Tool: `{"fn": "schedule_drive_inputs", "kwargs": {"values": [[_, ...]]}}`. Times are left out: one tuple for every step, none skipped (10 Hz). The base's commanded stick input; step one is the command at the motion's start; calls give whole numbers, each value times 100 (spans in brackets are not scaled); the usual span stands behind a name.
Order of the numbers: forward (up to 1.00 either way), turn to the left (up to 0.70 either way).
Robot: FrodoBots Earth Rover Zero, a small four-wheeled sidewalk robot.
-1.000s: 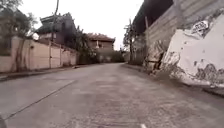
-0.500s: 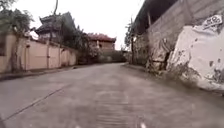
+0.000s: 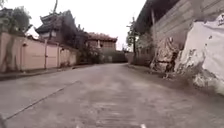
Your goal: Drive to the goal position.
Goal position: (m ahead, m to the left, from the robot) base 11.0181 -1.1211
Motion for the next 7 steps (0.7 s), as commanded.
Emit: {"fn": "schedule_drive_inputs", "kwargs": {"values": [[100,0],[100,0],[100,-19],[100,-27],[100,-11],[100,0],[100,0]]}}
